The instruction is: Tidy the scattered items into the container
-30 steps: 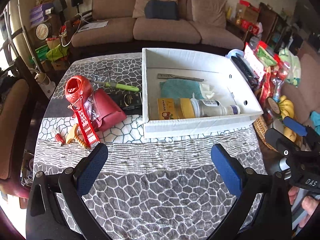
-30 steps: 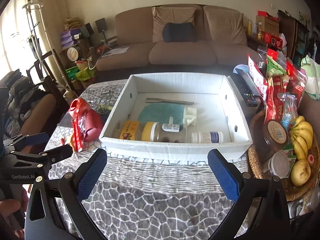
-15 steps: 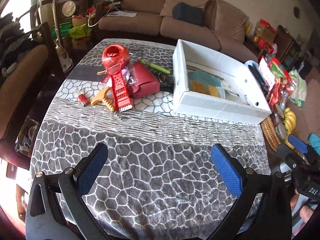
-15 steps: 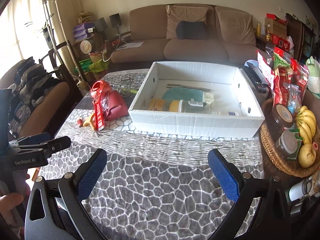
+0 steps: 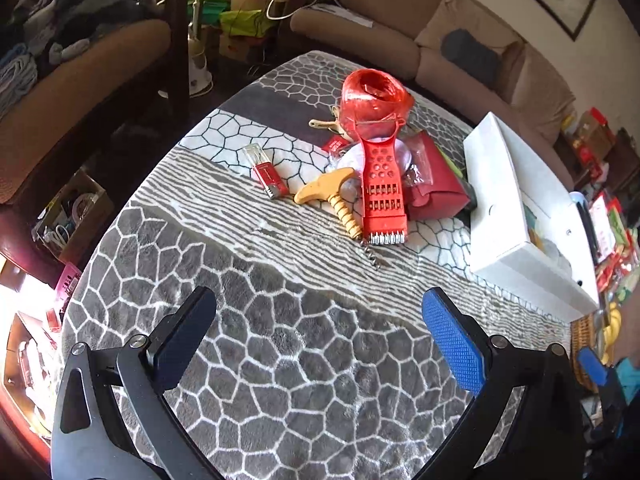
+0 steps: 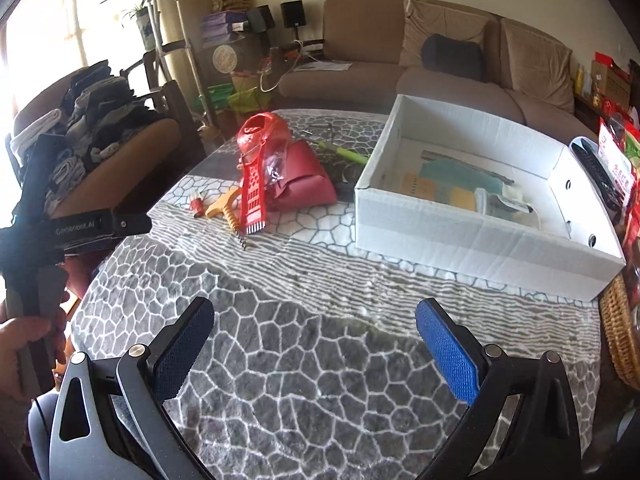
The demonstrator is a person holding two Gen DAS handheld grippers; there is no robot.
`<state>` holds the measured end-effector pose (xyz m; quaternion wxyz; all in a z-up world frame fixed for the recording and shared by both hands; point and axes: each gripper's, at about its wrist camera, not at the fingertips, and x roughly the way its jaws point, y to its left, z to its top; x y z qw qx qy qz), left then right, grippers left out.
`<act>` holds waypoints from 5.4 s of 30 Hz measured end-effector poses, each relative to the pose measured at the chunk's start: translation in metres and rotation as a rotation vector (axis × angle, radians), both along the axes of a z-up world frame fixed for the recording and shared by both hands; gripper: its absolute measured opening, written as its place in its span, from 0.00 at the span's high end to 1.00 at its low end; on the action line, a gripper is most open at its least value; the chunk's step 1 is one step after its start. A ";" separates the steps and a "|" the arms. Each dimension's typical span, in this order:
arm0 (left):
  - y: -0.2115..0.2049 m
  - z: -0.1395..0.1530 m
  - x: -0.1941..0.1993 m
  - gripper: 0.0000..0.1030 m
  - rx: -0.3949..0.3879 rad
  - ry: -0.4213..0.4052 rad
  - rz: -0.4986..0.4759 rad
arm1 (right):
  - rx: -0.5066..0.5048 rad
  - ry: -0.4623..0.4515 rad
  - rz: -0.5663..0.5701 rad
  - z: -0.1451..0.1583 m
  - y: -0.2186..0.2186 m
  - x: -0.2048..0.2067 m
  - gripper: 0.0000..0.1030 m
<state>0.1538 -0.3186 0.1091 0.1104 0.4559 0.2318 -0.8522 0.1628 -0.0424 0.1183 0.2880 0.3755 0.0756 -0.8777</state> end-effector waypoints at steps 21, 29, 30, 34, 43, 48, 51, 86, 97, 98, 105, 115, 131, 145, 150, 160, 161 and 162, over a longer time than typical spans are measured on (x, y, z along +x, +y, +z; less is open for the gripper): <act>0.033 -0.064 -0.152 0.00 -0.046 -0.087 -0.084 | -0.054 0.063 0.171 -0.045 -0.060 -0.032 0.00; 0.025 -0.068 -0.157 0.10 -0.021 -0.044 -0.025 | -0.053 0.031 0.187 -0.049 -0.065 -0.029 0.00; 0.025 -0.068 -0.157 0.12 -0.019 -0.042 -0.025 | -0.053 0.020 0.182 -0.052 -0.064 -0.031 0.00; 0.019 -0.061 -0.153 0.48 0.008 -0.021 -0.032 | -0.077 -0.039 0.156 -0.059 -0.061 -0.038 0.00; 0.003 -0.037 -0.138 0.57 0.138 0.037 -0.080 | -0.084 -0.092 0.126 -0.067 -0.059 -0.043 0.00; -0.020 -0.013 -0.121 0.58 0.195 0.092 -0.078 | -0.075 -0.080 0.144 -0.067 -0.064 -0.039 0.00; -0.039 -0.006 -0.112 0.60 0.226 0.115 -0.050 | -0.067 -0.073 0.163 -0.069 -0.068 -0.035 0.00; -0.144 -0.039 -0.090 0.33 0.405 0.047 0.108 | 0.145 -0.140 0.412 -0.128 -0.252 -0.122 0.22; -0.110 -0.059 -0.108 0.32 0.489 -0.023 -0.015 | -0.035 -0.172 0.326 -0.085 -0.214 -0.124 0.57; -0.106 -0.058 -0.109 0.31 0.493 -0.017 -0.031 | -0.061 -0.180 0.314 -0.079 -0.208 -0.124 0.57; -0.076 -0.062 -0.120 0.17 0.426 -0.058 -0.042 | -0.109 -0.144 0.207 -0.035 -0.160 -0.120 0.57; -0.036 -0.080 -0.136 0.42 0.114 -0.112 -0.048 | -0.197 -0.118 0.131 -0.001 -0.071 -0.084 0.57; -0.026 -0.034 -0.133 0.87 0.140 0.031 0.007 | -0.287 -0.154 0.125 -0.021 -0.035 -0.084 0.57; 0.041 0.060 -0.114 0.87 0.138 0.252 -0.156 | -0.381 -0.067 0.035 0.020 0.035 -0.091 0.57; 0.109 0.086 -0.127 0.87 0.129 0.253 -0.284 | -0.399 -0.012 -0.070 0.051 0.095 -0.108 0.57; 0.261 0.119 -0.204 0.87 0.149 0.210 -0.538 | -0.105 -0.087 -0.287 0.069 0.208 -0.244 0.57; 0.278 0.119 -0.215 0.87 0.131 0.200 -0.560 | -0.081 -0.106 -0.299 0.064 0.214 -0.259 0.57; 0.294 0.117 -0.225 0.87 0.125 0.188 -0.583 | -0.057 -0.125 -0.309 0.057 0.219 -0.273 0.57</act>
